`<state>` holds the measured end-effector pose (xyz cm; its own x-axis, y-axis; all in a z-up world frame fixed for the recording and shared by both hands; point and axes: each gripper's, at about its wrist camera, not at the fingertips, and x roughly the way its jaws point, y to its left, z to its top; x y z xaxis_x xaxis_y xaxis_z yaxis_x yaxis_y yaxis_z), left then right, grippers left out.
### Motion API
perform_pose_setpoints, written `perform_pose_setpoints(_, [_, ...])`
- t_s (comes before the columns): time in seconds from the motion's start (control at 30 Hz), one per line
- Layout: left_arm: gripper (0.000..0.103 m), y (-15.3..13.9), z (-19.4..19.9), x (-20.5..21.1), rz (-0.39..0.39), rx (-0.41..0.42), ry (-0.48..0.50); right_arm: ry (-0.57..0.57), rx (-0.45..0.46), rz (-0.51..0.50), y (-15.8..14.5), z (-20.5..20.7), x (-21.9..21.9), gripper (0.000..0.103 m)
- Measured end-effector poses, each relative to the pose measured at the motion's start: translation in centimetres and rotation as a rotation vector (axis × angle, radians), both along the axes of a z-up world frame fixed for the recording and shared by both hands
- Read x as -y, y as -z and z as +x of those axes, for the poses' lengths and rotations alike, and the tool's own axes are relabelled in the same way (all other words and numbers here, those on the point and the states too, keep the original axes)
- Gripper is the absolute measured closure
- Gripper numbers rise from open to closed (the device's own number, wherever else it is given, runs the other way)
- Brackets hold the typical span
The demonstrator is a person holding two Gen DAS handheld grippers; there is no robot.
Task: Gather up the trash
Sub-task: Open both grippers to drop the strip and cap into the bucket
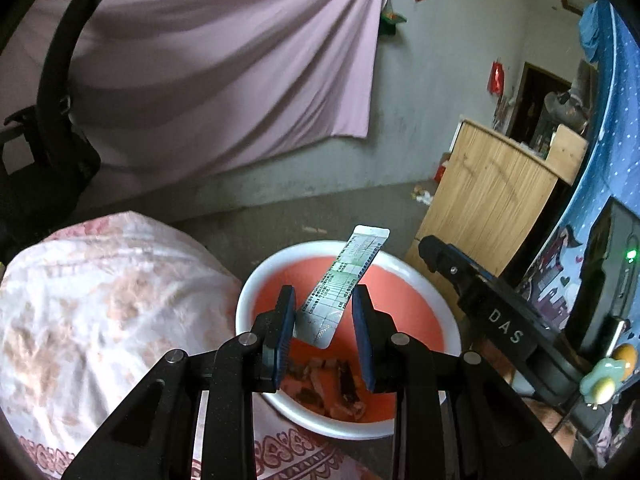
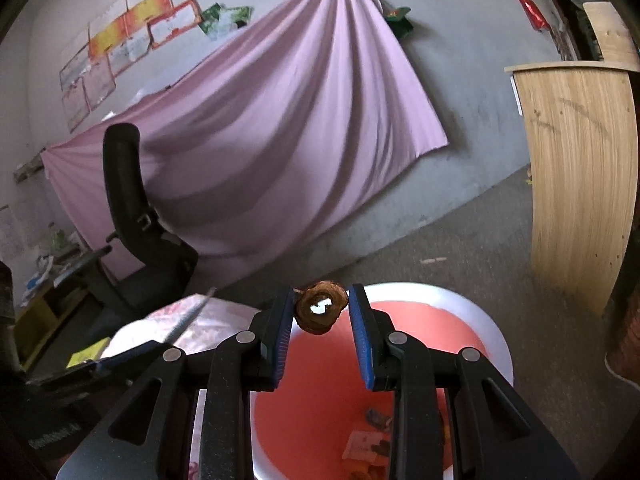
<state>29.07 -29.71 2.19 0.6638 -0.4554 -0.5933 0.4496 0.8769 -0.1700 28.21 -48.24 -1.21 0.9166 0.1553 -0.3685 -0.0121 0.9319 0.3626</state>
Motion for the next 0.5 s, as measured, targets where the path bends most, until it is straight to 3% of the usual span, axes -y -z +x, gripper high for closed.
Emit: perform_pose_setpoints(0.5, [0.078, 2.4, 1.4, 0.9, 0.063, -0.069, -0.023, 0.015, -0.059, 0.010, 0.8, 1.0, 0.6, 0.076])
